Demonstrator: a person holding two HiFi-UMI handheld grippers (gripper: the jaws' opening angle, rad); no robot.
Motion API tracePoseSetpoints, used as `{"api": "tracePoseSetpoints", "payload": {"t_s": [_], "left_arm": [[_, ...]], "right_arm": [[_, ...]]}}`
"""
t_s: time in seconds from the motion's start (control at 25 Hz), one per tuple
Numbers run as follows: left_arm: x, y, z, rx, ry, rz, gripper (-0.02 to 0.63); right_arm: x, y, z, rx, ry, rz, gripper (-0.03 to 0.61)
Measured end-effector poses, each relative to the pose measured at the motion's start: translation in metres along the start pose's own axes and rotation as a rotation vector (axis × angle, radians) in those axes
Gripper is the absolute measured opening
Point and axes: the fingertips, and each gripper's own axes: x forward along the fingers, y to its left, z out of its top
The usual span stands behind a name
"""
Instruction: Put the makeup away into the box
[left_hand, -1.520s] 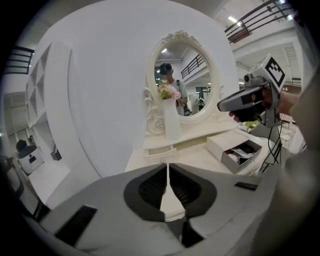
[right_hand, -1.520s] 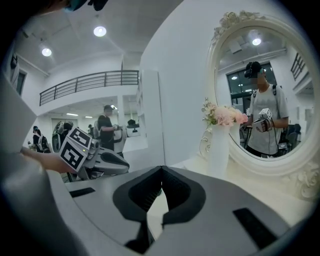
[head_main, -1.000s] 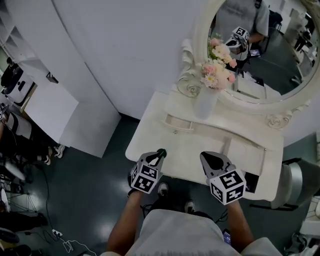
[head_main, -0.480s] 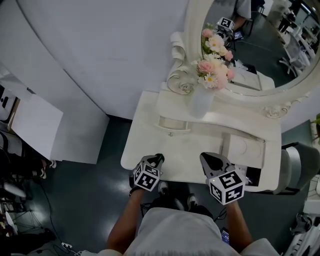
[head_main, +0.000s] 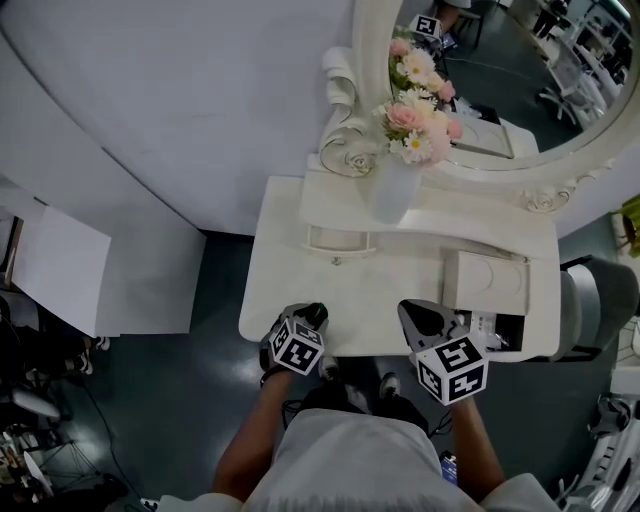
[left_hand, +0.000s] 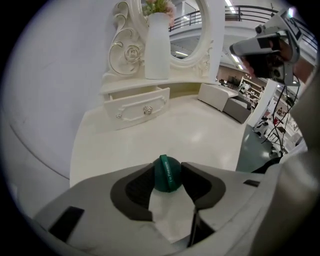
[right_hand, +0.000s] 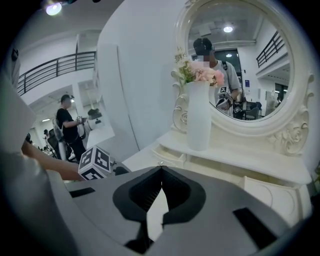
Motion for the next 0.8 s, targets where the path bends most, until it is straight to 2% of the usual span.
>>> {"api": "tracePoseSetpoints", "payload": {"t_s": [0.24,0.36,0.64,0.8], "left_arm": [[0.003,0.000,-0.002,0.020,0.010,-0.006,0.198],[0.003,0.000,-0.004,0.038,0.019,-0.013,0.184],[0.003,0.000,-0.003,0.068,0.012,-0.033,0.144],[0.002,-0.002,-0.004,0.083,0.018,-0.030,0.092]], "right_arm": [[-0.006,0.002,-0.008,0.023,0.012,-0.029,0.002],[-0.008,0.005,-0.015,0.035,0.018,-0.042,0.000],[-0.014,0.003,-0.025,0.065,0.013,-0.076,0.000],[-0.022,-0.003,-0.029,0.084,0.007,-0.090,0.001]]}}
